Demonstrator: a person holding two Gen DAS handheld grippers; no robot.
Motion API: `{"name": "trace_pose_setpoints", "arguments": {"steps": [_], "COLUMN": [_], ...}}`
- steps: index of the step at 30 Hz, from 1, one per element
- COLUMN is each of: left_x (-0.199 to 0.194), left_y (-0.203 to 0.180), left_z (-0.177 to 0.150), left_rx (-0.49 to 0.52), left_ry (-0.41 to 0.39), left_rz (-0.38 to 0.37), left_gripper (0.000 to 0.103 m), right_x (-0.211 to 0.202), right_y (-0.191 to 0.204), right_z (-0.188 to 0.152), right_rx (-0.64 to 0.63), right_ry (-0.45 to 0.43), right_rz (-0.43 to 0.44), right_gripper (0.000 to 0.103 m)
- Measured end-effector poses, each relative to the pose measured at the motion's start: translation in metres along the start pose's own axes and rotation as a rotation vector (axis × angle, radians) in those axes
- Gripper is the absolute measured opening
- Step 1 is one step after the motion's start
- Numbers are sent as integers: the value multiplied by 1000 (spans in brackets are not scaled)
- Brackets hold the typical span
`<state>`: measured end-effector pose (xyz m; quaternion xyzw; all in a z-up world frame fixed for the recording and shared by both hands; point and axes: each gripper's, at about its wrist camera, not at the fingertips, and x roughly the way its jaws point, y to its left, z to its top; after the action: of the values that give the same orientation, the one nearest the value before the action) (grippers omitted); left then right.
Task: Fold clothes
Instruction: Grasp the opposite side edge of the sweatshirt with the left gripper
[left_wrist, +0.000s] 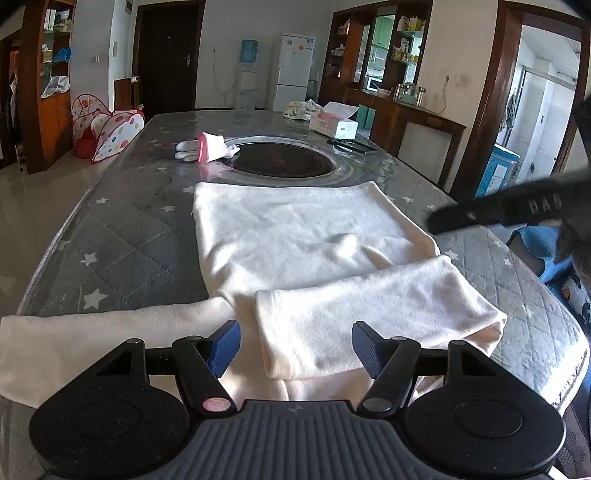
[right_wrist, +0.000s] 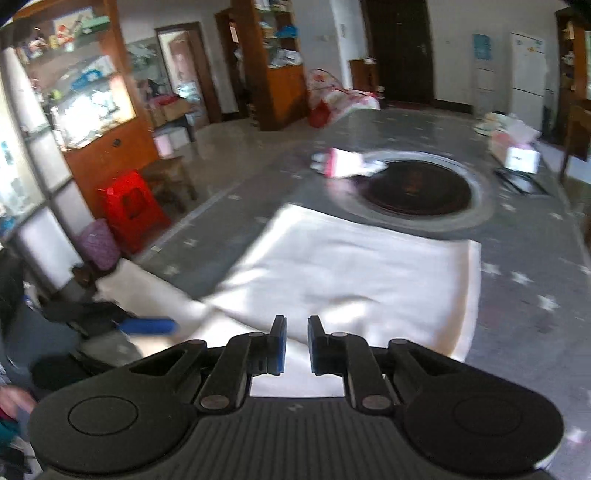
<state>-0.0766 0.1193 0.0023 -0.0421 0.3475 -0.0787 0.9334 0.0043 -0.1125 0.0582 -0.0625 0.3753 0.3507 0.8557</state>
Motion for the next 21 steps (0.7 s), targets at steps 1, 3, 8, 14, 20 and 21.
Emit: {"name": "trace_pose_setpoints", "arguments": {"steps": [1,3,8,14,20,21], "left_x": [2,7,15,16,13,11], "left_y": [0,0,3,6,9,9], "left_z": [0,1,-2,-3,-1,0], "left_rx": [-2,-5,-19,3,1,0], "left_ry": [5,14,43,52,64,57], "left_rz": [0,0,7,38,42,38], "left_gripper": [66,59,39,23,22,22], "right_x": [-3,-8,-12,3,19,17], "right_y": [-8,-23,-43,-34,-40,-40], "right_z": [-4,-15,-40,-53,-60,-58], "right_rx": [-3,3,13,-43,-53,-55], "right_ry": [7,26,64,46,81,72], "right_rz": [-26,-66,-99,-90,-124,-123], "right_gripper": [12,12,12,12,11,11]}}
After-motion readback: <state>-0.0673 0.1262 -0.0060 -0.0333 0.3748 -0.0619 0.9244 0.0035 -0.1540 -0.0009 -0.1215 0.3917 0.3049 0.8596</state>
